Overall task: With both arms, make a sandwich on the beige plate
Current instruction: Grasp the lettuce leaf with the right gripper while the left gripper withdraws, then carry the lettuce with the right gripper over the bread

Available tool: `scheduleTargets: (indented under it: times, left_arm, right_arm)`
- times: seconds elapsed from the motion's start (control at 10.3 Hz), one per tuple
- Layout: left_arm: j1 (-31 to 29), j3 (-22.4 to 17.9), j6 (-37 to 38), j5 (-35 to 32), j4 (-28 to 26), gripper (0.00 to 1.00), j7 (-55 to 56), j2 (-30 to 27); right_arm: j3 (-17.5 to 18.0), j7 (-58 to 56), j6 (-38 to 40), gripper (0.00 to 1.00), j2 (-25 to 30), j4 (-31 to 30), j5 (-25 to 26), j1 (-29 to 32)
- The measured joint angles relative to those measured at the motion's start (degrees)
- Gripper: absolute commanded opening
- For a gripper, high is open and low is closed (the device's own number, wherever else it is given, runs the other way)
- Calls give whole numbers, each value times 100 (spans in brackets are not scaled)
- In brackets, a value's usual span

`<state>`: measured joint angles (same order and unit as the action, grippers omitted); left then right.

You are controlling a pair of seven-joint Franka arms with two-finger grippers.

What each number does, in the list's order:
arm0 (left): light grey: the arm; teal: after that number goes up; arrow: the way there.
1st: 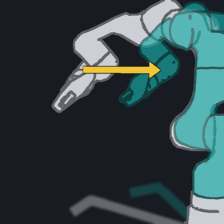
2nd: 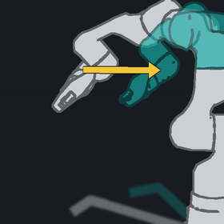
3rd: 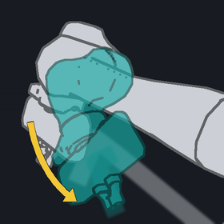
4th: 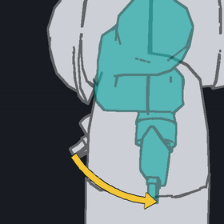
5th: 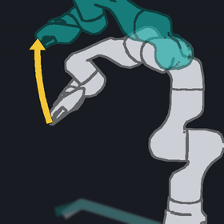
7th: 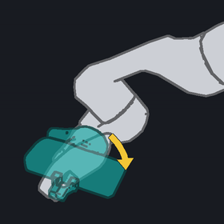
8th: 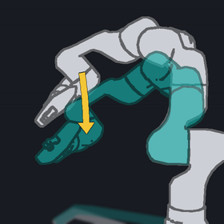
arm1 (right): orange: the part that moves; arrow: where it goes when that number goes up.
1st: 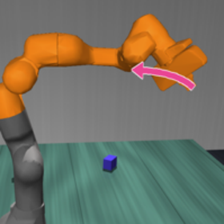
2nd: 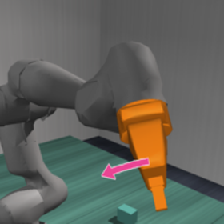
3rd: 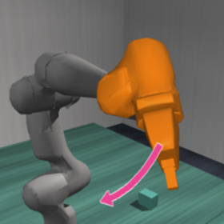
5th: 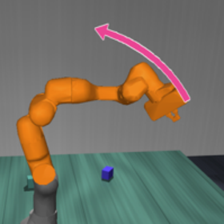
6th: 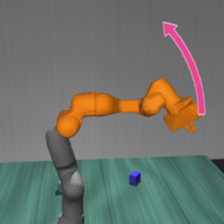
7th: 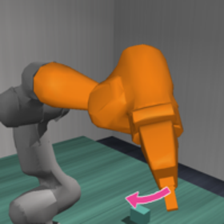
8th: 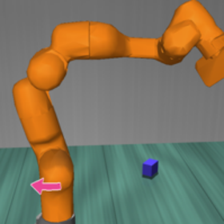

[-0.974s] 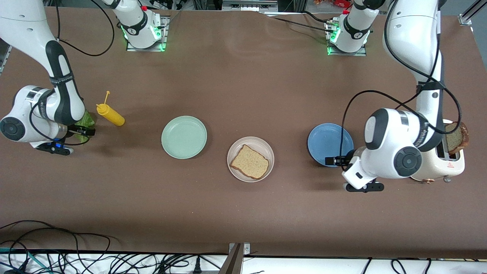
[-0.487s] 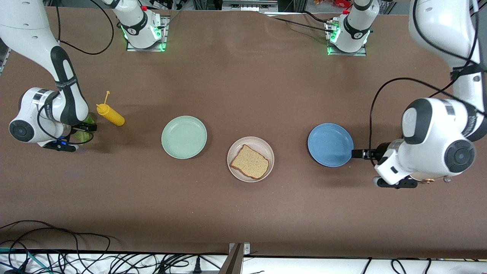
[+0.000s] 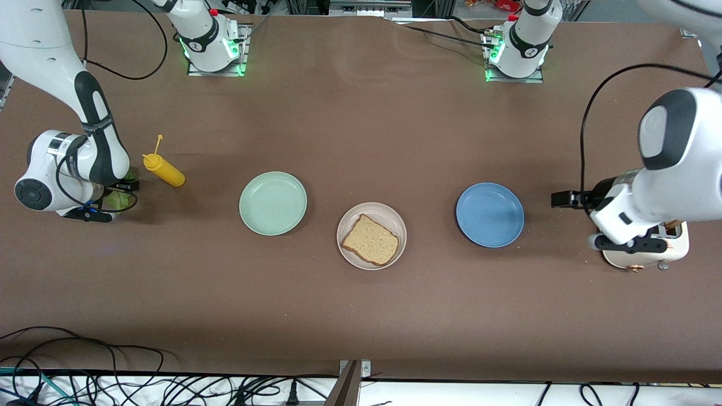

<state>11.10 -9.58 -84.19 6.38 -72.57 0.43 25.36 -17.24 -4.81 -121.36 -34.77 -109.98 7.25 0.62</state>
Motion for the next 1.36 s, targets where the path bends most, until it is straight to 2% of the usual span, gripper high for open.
scheduleTargets:
  times: [0.39, 0.68, 0.88, 1.07, 1.17, 1.36]
  left_arm:
    - [-119, -83, 66, -2, 6, 100, 128, -581]
    - [-141, -90, 235, -36, -3, 100, 151, -925]
    - [-127, -44, 309, -125, -153, 100, 151, -877]
    - [-160, -46, 287, -126, -216, 100, 151, -699]
    - [-196, -50, 286, -126, -215, 100, 151, -668]
    - [-204, -49, 286, -126, -214, 100, 151, -665]
  right_arm:
    - [-3, 0, 0, 0, 11, 35, 0, 1]
    - [-5, -22, 143, 0, 101, 355, 1, 1]
    - [-2, -27, 1188, 0, 319, 917, 2, -3]
    - [46, 2, 2776, 0, 592, 1795, -38, -49]
    - [69, 149, 3441, 0, 682, 2257, -170, -156]
    - [95, 1043, 4371, 0, 741, 2998, -744, -482]
